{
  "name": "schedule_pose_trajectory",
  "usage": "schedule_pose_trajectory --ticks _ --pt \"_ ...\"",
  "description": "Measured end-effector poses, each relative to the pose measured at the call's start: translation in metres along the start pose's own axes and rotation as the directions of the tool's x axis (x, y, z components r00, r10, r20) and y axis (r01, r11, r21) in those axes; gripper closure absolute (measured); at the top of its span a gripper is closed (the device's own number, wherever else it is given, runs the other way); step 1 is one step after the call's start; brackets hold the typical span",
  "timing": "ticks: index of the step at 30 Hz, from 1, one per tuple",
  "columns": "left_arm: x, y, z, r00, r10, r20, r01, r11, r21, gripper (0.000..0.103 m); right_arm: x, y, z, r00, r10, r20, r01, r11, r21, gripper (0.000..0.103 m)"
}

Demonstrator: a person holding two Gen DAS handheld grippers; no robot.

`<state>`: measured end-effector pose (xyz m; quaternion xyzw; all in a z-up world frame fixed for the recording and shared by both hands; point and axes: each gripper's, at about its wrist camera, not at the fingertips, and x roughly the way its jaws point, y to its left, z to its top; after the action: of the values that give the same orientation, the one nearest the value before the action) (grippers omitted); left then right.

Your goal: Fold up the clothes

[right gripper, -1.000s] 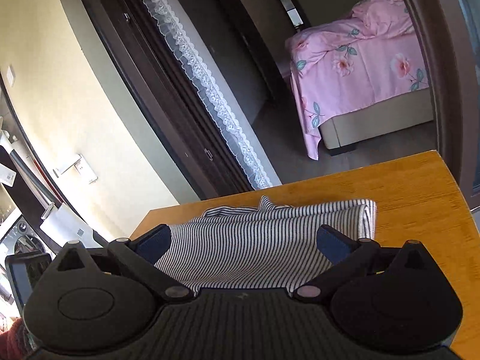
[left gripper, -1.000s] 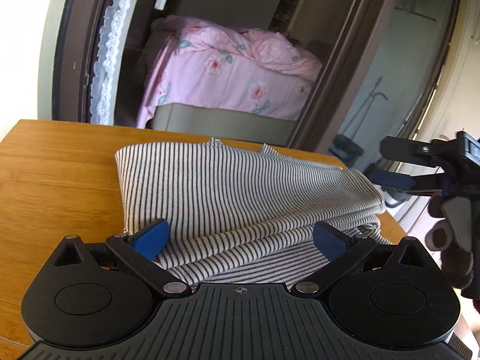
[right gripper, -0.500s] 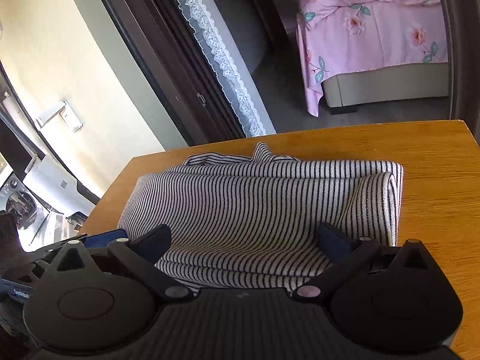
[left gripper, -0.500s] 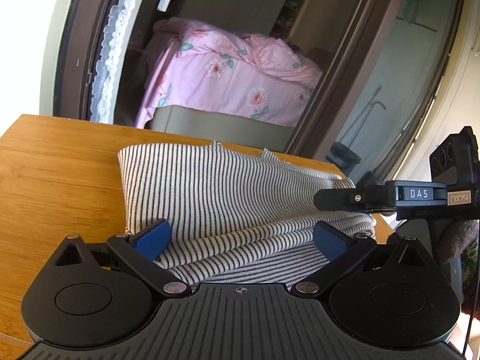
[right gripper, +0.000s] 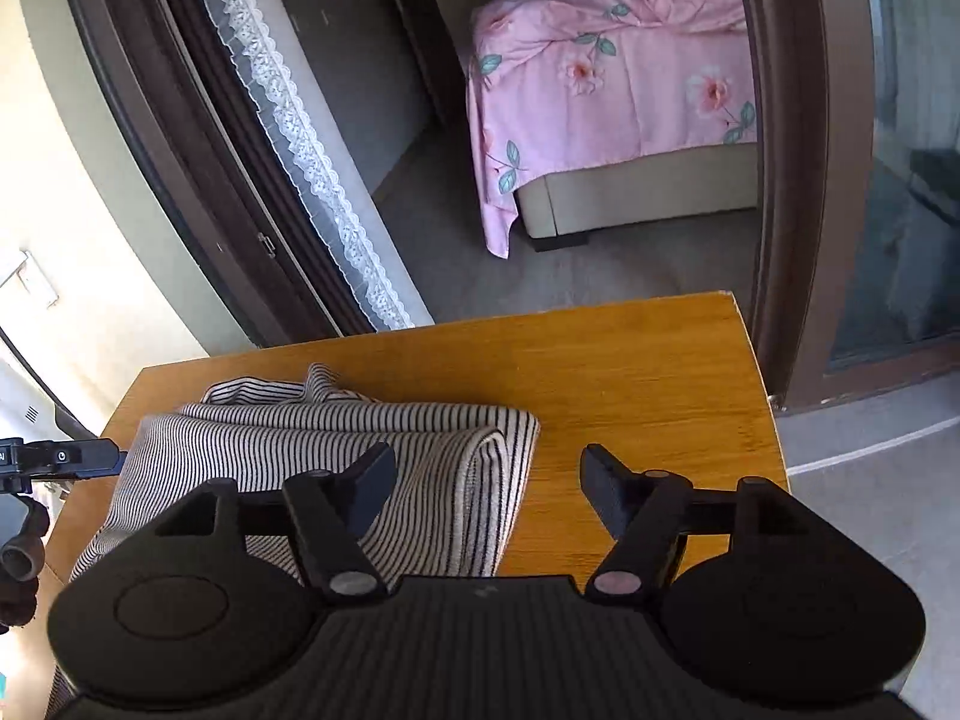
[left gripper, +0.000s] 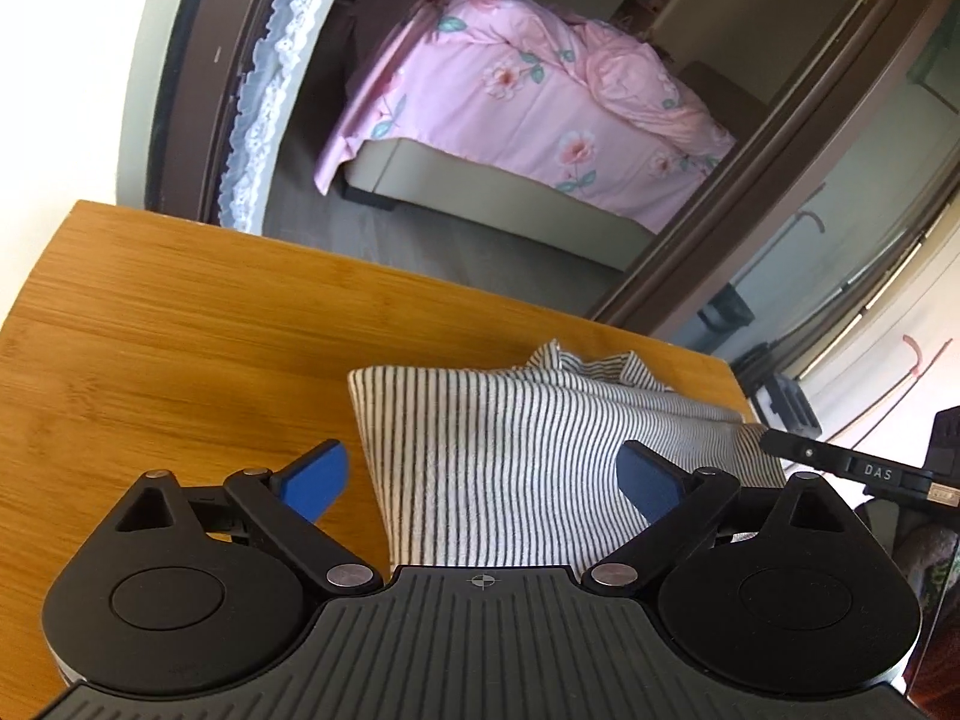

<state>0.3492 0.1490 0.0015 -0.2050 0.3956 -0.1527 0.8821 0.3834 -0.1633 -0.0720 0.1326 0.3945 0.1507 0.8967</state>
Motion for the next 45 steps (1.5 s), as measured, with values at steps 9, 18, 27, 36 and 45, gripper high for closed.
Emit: schedule_pose_trajectory --ticks 9,18,27,36,45 --pt "0.030 0.003 0.006 0.999 -0.036 0.012 0.037 0.999 -0.040 0.013 0.037 0.009 0.001 0.993 0.115 -0.001 -0.115 0.993 -0.025 0.042" --pt "0.014 -0.019 0.001 0.999 -0.009 0.054 0.002 0.992 0.128 0.066 0.000 0.052 0.000 0.987 0.108 0.119 -0.072 0.959 -0.274 0.083" --pt "-0.093 -0.075 -0.038 0.980 -0.074 0.183 0.005 0.937 0.350 0.068 -0.126 0.087 -0.048 0.963 0.161 0.215 -0.048 0.892 -0.450 0.091" --pt "-0.160 -0.084 -0.120 0.984 -0.066 0.168 -0.006 0.920 0.393 0.067 -0.173 0.104 -0.137 0.985 0.130 0.117 -0.049 0.848 -0.528 0.092" --pt "-0.187 -0.099 -0.188 0.993 -0.071 0.098 0.016 0.880 0.475 0.067 -0.184 0.093 -0.183 0.996 0.073 0.055 -0.035 0.861 -0.507 0.092"
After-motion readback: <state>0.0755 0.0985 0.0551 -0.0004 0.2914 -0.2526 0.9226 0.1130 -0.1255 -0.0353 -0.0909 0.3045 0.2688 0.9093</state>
